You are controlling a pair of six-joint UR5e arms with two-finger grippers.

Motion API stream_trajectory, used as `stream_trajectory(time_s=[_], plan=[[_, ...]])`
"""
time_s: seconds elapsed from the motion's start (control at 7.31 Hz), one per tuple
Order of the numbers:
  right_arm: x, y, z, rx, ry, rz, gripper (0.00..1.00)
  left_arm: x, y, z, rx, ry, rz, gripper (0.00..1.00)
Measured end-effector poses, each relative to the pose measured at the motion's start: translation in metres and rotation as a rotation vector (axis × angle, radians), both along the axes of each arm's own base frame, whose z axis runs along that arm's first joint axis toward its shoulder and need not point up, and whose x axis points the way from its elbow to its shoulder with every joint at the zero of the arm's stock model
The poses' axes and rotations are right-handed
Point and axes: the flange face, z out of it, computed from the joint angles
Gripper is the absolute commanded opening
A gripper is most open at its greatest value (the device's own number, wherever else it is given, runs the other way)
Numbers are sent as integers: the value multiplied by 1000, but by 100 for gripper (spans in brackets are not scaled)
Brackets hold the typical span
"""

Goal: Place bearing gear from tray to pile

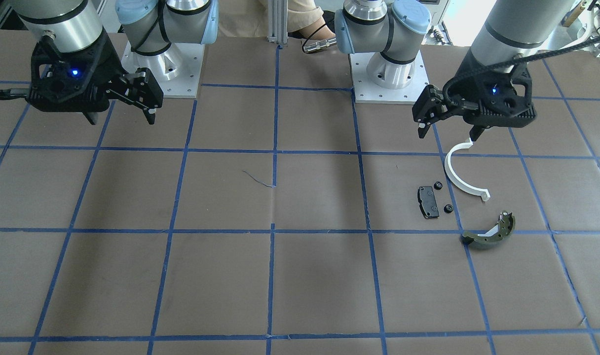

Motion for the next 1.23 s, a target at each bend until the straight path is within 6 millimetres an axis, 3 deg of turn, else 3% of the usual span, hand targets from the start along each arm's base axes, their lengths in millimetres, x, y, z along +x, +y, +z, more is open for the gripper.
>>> stream_trajectory(time_s=[0.55,0.96,1.23], plan=[[0,0,0,-4,0,2,100,-36,30,3,58,4,54,100],[-1,-1,0,-3,0,1,100,-64,29,11,54,0,6,100],[-2,-2,-3,0,0,-2,100,-69,22,12,8,2,-12,100]])
